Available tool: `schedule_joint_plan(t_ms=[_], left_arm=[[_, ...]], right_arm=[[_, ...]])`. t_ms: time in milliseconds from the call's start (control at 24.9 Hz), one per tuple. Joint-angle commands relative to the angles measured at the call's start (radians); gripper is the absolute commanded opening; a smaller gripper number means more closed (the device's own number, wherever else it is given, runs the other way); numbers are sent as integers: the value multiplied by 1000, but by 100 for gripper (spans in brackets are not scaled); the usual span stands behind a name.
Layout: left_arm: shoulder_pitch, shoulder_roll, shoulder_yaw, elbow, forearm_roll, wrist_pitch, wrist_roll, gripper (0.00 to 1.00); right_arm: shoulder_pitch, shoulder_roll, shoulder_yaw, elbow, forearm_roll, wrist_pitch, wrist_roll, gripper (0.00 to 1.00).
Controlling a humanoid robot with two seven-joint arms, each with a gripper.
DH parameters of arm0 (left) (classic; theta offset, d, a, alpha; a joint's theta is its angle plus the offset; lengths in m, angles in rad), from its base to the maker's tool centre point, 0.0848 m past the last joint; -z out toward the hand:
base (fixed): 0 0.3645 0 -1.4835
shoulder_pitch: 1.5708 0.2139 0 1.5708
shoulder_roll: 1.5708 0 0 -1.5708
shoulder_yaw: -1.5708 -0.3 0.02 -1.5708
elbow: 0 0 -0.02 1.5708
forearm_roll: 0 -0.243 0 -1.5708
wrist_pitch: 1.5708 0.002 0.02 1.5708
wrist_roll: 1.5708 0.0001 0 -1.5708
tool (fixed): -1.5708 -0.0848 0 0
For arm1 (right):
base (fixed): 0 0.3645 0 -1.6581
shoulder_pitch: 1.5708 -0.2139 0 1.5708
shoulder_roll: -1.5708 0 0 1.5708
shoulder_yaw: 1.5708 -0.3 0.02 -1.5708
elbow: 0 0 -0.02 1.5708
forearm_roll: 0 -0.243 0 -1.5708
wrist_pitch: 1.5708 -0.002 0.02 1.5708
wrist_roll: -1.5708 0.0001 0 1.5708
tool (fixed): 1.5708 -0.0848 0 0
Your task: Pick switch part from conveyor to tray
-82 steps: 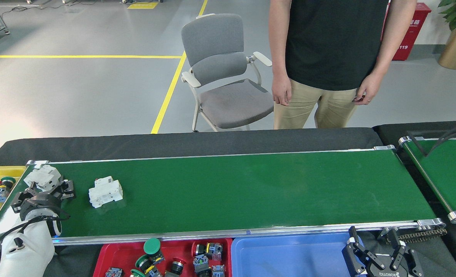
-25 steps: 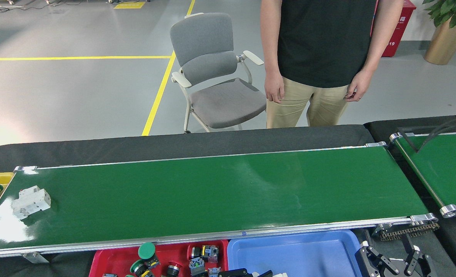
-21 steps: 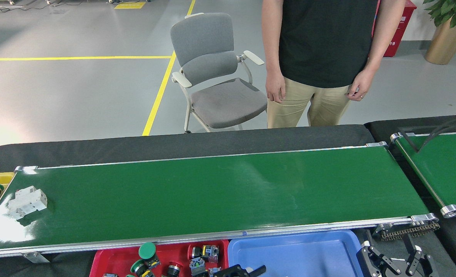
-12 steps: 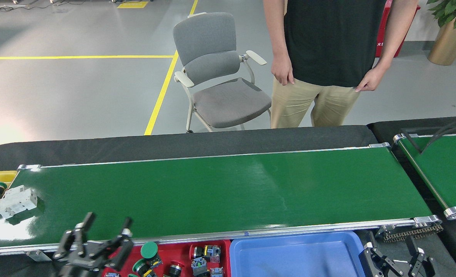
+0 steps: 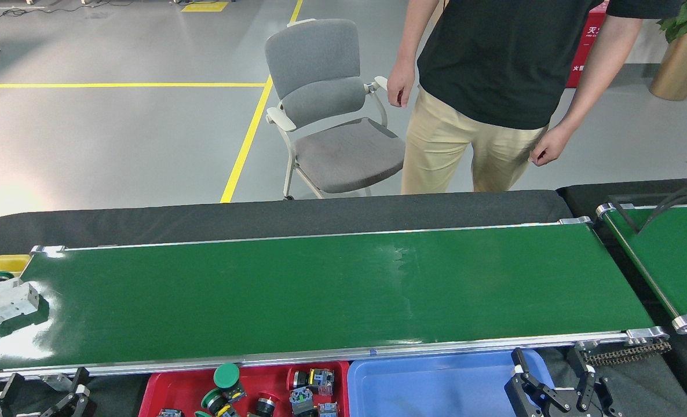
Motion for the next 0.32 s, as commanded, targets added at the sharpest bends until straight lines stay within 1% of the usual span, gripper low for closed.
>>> schedule_joint_plan(t_ms=[0,121,281], left_arm=[[8,12,-2,3,6,-20,13,99],[9,11,8,9,8,-63,13,99],[11,11,7,9,8,-64,13,99]], right_arm=[[-14,-5,-1,-13,-3,-3,23,99],[-20,-5,-1,-13,-3,-3,49,99],[-20,-4,-1,-13,-3,-3,49,99]])
